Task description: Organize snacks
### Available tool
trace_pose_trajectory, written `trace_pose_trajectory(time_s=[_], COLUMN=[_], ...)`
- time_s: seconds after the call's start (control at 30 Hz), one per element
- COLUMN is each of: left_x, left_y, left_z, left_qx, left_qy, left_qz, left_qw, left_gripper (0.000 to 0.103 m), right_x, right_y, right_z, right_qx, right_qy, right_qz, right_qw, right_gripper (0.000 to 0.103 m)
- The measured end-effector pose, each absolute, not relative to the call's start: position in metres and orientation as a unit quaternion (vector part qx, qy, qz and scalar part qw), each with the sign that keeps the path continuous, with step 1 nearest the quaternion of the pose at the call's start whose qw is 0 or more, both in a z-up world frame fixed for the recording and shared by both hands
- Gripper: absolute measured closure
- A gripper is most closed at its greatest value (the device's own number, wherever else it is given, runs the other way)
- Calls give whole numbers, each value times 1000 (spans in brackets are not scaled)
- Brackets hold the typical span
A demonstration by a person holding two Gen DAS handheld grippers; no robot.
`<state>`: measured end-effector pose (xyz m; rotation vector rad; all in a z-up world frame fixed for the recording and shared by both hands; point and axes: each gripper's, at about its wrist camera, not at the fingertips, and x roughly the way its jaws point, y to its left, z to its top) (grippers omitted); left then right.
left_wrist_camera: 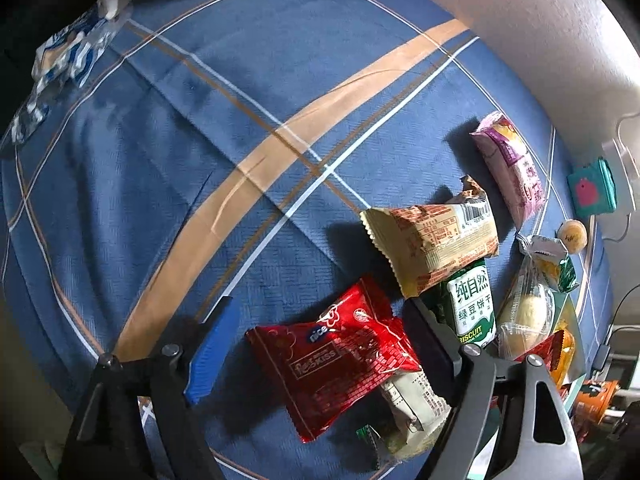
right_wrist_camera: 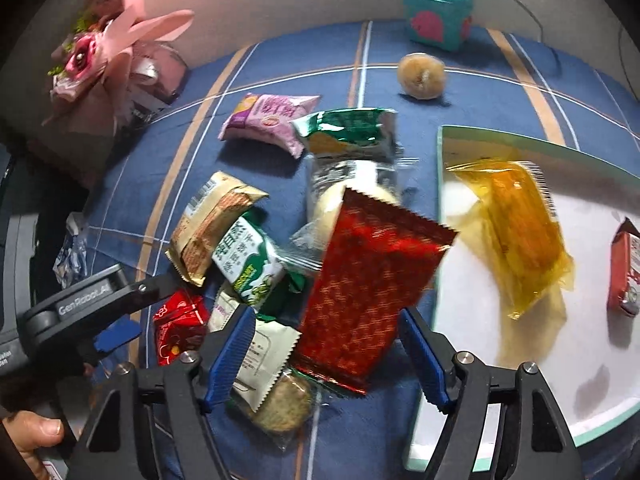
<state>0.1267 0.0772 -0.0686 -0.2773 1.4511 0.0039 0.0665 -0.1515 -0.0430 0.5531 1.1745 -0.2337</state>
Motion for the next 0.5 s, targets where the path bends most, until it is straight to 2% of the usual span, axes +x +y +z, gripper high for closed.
trace_pose_trajectory(time_s=[0.3, 0.5], left_x=[116, 116], left_y=[74, 67], left_z=[-90, -105], left_qx=[-151, -143], left_qy=[685, 688], left_qz=[1, -2], left_qw=[713, 711], left_gripper=[19, 19], right_x=[69, 81], right_y=[-154, -144], right_z=[-55, -62], right_qx=[275, 251], right_qy=[556, 560], right_qz=[-100, -98], right_qw=[778, 783], right_gripper=[26, 27])
